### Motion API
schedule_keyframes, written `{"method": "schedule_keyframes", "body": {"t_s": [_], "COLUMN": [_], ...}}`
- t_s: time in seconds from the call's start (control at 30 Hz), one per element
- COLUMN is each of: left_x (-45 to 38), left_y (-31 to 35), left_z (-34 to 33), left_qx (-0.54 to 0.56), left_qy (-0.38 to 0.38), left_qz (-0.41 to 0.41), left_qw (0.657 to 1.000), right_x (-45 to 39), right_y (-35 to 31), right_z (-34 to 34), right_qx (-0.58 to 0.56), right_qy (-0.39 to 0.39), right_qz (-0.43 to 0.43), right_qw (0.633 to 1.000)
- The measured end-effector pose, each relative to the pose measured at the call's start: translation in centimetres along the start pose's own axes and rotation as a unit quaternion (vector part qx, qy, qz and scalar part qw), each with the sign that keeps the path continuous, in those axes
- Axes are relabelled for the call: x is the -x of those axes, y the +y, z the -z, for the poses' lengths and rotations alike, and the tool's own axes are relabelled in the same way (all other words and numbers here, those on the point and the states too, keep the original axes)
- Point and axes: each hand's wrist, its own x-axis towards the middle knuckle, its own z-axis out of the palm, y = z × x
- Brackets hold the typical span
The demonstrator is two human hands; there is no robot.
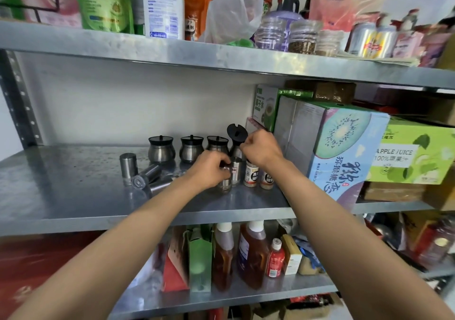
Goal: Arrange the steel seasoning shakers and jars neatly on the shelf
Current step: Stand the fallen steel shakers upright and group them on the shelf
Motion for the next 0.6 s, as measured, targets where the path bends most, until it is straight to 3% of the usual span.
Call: {"method": "schedule_keyframes", "body": {"t_s": [0.43, 0.6], "left_x": [-0.1, -0.8], "left_y": [-0.3, -1.7], "left_z": [0.0, 1.2], "left_qx": [-0.012, 0.038], "left_qy": [0.008, 0.03], "left_qz": [-0.006, 0.02], "left_qw": [1.0, 0.999], "right_x": [0.3, -0.1], "right_y": [-0.6, -0.6], "right_z": [-0.4, -0.1], "right_qx": [-0.009, 0.001], "right_qy": [-0.007, -0.005], "right_qz": [0.004, 0.012], "right_qw": [1.0, 1.0]}}
